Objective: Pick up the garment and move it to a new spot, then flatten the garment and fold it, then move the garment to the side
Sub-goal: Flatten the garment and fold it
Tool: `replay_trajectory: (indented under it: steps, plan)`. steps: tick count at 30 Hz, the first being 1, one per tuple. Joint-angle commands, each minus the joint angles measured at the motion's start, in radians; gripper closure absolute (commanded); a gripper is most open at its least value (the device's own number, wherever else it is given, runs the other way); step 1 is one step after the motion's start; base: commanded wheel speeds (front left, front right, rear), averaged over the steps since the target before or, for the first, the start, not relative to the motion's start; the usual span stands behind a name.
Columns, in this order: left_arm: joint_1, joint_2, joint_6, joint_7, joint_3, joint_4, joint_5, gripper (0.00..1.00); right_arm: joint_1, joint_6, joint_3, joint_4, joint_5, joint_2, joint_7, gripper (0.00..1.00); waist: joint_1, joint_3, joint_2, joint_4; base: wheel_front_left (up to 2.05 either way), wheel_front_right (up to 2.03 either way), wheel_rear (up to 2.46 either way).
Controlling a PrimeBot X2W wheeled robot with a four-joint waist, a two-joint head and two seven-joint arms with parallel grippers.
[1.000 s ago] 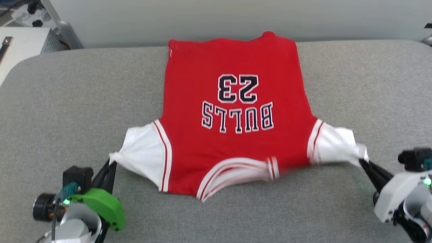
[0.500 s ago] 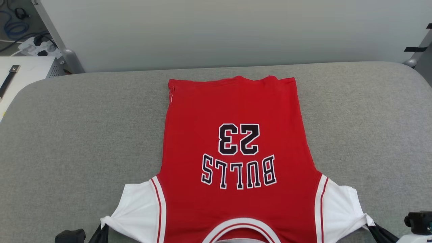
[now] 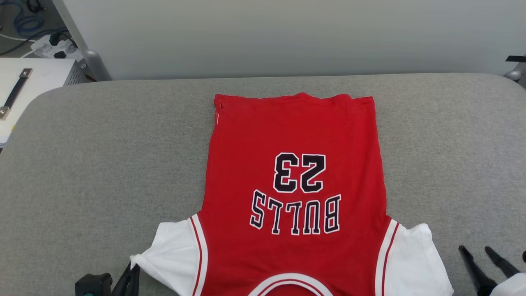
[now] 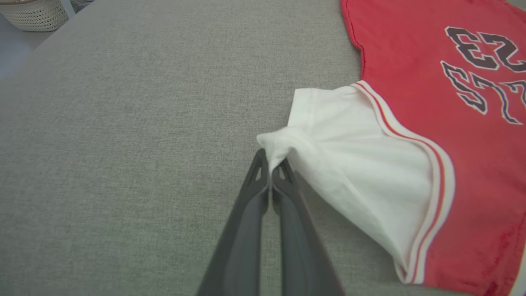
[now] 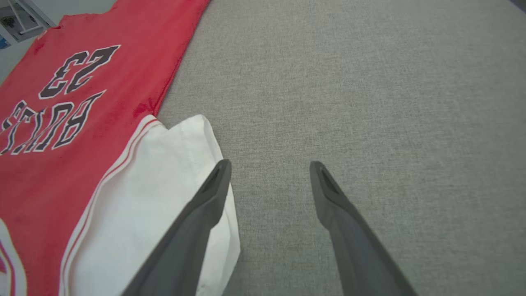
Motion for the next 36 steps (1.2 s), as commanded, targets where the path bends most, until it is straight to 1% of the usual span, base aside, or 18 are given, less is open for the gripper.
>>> replay_trajectory:
  steps: [1, 4, 8, 10, 12, 15, 16, 19, 21, 22, 26, 28, 32, 36]
  plan:
    - [-0.023, -0.002, 0.013, -0.006, 0.008, -0.010, 0.010, 1.00, -0.001, -0.001, -0.041, -0.028, -0.023, 0.001, -0.004, 0.00, 0.0001, 0.007, 0.0000, 0.008, 0.00, 0.00, 0.00]
    - [-0.031, -0.009, 0.016, -0.006, 0.022, -0.033, 0.026, 1.00, -0.024, -0.001, -0.136, -0.104, -0.050, 0.005, 0.017, 0.00, 0.0001, 0.019, 0.0000, 0.019, 0.00, 0.00, 0.00]
    - [-0.054, -0.026, 0.012, -0.006, 0.037, -0.064, 0.056, 1.00, -0.108, -0.001, -0.238, -0.235, -0.086, -0.001, 0.088, 0.00, 0.0001, 0.053, 0.0000, 0.046, 0.00, 0.00, 0.00]
    - [-0.074, -0.038, 0.005, -0.006, 0.045, -0.078, 0.074, 1.00, -0.175, -0.001, -0.275, -0.304, -0.096, -0.004, 0.154, 0.00, 0.0001, 0.082, 0.0000, 0.066, 0.00, 0.00, 0.00]
    - [-0.094, -0.048, -0.003, -0.006, 0.055, -0.089, 0.091, 1.00, -0.246, -0.001, -0.288, -0.349, -0.094, -0.003, 0.236, 0.00, 0.0001, 0.109, 0.0000, 0.085, 0.00, 0.00, 0.00]
    - [-0.123, -0.067, -0.018, -0.006, 0.068, -0.102, 0.116, 1.00, -0.371, -0.001, -0.291, -0.377, -0.077, -0.008, 0.363, 0.00, 0.0001, 0.157, 0.0000, 0.116, 0.00, 0.00, 0.00]
    - [-0.135, -0.076, -0.026, -0.006, 0.071, -0.106, 0.127, 1.00, -0.420, -0.001, -0.285, -0.377, -0.070, -0.019, 0.417, 0.00, 0.0001, 0.178, 0.0000, 0.130, 0.00, 0.00, 0.00]
    - [-0.166, -0.107, -0.044, -0.006, 0.083, -0.118, 0.157, 1.00, -0.548, -0.001, -0.253, -0.339, -0.057, -0.058, 0.564, 0.00, 0.0001, 0.231, 0.0000, 0.161, 0.00, 0.00, 0.00]
    - [-0.183, -0.131, -0.060, -0.006, 0.091, -0.124, 0.178, 1.00, -0.630, -0.001, -0.223, -0.302, -0.067, -0.086, 0.664, 0.00, 0.0001, 0.264, 0.0000, 0.180, 0.00, 0.00, 0.00]
    - [-0.193, -0.145, -0.069, -0.006, 0.094, -0.126, 0.190, 1.00, -0.671, -0.001, -0.204, -0.278, -0.060, -0.095, 0.727, 0.00, 0.0001, 0.283, 0.0000, 0.192, 0.00, 0.00, 0.00]
    - [-0.227, -0.197, -0.103, -0.006, 0.113, -0.131, 0.228, 1.00, -0.810, -0.001, -0.156, -0.186, -0.035, -0.119, 0.947, 0.00, 0.0001, 0.349, 0.0000, 0.230, 0.00, 0.00, 0.00]
    - [-0.245, -0.223, -0.123, -0.006, 0.124, -0.133, 0.247, 1.00, -0.875, -0.001, -0.143, -0.146, -0.040, -0.127, 1.034, 0.00, 0.0001, 0.381, 0.0000, 0.249, 0.00, 0.00, 0.00]
    - [-0.276, -0.268, -0.161, -0.006, 0.148, -0.131, 0.283, 1.00, -0.994, -0.001, -0.109, -0.085, -0.074, -0.118, 1.146, 0.00, 0.0001, 0.442, 0.0000, 0.278, 0.00, 0.00, 0.00]
    - [-0.298, -0.310, -0.192, -0.006, 0.178, -0.131, 0.316, 1.00, -1.085, -0.001, -0.068, -0.026, -0.122, -0.085, 1.201, 0.00, 0.0001, 0.490, 0.0000, 0.291, 0.00, 0.00, 0.00]
